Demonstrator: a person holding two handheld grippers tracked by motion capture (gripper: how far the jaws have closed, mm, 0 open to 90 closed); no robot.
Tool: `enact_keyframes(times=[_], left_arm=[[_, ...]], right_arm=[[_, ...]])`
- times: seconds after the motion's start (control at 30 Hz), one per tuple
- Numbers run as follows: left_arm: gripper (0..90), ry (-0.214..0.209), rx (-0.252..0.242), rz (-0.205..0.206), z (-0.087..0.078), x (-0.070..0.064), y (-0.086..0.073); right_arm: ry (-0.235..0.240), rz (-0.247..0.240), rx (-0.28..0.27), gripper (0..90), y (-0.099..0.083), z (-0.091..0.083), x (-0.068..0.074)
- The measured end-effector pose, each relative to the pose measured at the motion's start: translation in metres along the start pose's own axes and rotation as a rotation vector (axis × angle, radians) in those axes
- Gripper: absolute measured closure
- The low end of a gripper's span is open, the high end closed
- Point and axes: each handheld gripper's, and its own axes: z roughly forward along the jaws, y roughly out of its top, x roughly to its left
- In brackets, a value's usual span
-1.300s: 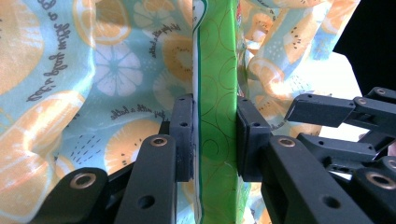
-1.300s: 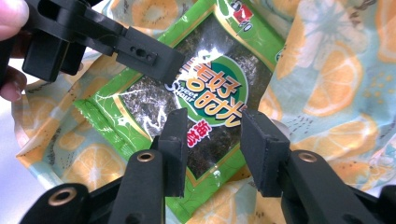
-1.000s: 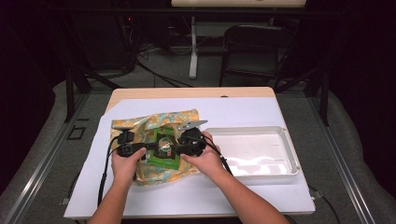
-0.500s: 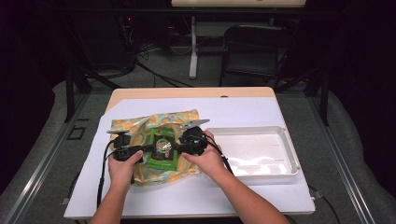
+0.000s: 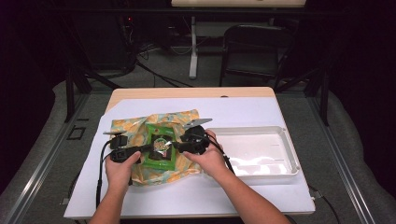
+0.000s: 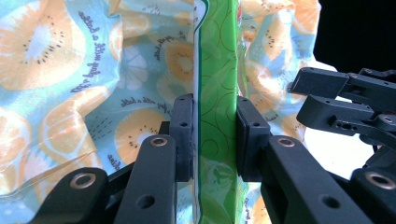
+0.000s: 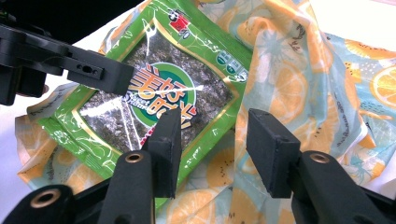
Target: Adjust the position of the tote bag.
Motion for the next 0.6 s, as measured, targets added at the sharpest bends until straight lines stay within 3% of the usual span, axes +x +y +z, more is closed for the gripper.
enact_keyframes(times=[0.6], left_arm=[[72.7, -0.002, -0.050, 0.027, -0.021, -0.003, 0.000]], right_arm=[[0.022, -0.003, -0.010, 52.3, 0.000, -0.003, 0.003]])
